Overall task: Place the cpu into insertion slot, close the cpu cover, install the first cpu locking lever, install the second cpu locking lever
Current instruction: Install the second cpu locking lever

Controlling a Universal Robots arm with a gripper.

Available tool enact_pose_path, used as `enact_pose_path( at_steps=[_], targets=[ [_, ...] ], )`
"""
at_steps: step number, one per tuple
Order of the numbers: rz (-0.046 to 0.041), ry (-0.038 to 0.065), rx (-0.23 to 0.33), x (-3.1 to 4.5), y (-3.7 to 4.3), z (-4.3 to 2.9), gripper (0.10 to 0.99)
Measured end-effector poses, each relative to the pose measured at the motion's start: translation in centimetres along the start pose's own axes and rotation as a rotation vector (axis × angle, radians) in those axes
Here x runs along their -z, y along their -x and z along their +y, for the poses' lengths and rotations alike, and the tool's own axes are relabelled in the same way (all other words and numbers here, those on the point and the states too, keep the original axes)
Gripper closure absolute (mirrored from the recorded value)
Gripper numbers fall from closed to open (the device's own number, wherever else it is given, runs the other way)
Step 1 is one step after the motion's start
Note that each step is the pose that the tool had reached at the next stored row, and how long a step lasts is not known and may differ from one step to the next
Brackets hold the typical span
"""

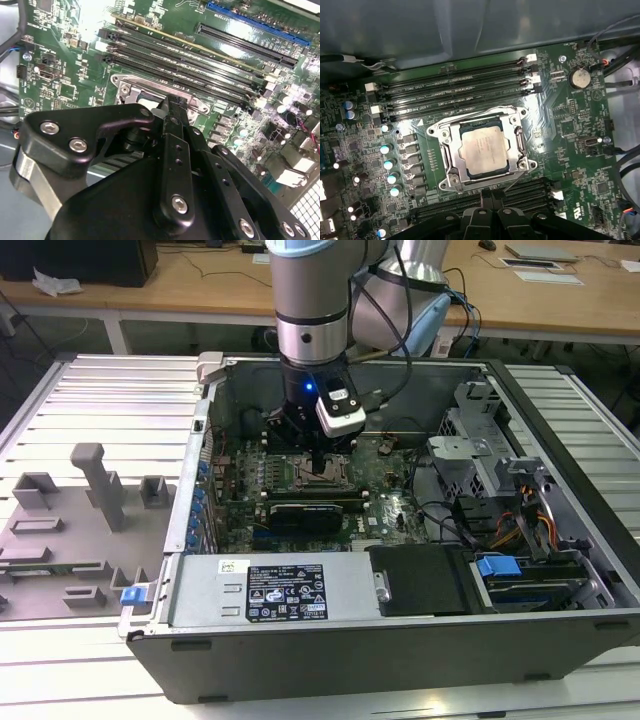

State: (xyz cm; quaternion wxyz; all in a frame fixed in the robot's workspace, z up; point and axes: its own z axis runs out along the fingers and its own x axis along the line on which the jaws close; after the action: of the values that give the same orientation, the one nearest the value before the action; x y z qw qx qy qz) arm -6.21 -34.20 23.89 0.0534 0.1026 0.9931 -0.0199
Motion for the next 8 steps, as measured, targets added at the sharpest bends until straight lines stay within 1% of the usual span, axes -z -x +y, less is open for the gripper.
enact_pose_path(
  at_steps=[4, 8],
  targets=[
    [0.0033, 0.015, -0.001, -0.39, -0.29, -0.47, 0.98],
    [0.0065, 0.03, -0.002, -0.67, -0.35, -1.14, 0.98]
  ],
)
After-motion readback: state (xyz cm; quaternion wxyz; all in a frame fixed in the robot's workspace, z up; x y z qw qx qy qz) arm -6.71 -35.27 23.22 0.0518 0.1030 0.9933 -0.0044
